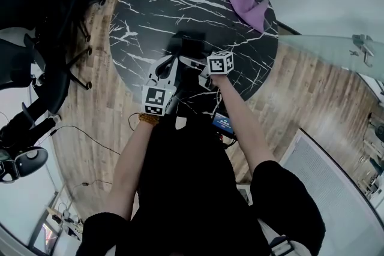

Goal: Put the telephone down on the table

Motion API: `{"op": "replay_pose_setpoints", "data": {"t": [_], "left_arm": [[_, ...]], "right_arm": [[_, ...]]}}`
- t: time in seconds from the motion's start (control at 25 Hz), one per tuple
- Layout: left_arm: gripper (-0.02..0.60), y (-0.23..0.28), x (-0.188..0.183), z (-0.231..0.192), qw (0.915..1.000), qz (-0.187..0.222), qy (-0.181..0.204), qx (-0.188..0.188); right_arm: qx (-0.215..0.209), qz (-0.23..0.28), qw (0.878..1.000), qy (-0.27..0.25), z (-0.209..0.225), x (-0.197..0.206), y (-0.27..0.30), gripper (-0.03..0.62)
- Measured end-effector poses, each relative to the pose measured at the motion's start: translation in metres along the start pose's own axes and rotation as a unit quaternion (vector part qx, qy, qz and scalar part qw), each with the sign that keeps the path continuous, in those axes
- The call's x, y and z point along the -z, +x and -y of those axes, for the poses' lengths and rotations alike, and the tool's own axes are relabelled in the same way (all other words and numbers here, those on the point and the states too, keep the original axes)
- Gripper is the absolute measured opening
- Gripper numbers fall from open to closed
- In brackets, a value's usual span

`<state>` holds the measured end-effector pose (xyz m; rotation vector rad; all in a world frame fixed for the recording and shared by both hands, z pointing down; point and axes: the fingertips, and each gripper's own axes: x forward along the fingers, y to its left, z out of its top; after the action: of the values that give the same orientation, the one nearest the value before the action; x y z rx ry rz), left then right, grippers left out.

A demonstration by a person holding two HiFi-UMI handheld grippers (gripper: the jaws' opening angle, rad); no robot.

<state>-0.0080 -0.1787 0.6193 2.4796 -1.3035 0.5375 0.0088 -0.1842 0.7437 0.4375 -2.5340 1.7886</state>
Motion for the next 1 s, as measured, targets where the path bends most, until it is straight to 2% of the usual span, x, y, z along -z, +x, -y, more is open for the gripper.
{"op": "replay_pose_setpoints", "data": {"t": [0.64,1.0], "left_arm": [[0.026,-0.003,-0.006,0.007,0.9999,0.009,-0.004,0.003],[0.026,-0.004,-0.011,0.014,0.9998,0.018,-0.003,0.011]], "right_arm": [[-0.005,0.001,1.000,0.015,0.000,-0.001,-0.006,0.170],[0.032,0.032,0.999,0.014,0.006,-0.008,-0.014,0.204]]}}
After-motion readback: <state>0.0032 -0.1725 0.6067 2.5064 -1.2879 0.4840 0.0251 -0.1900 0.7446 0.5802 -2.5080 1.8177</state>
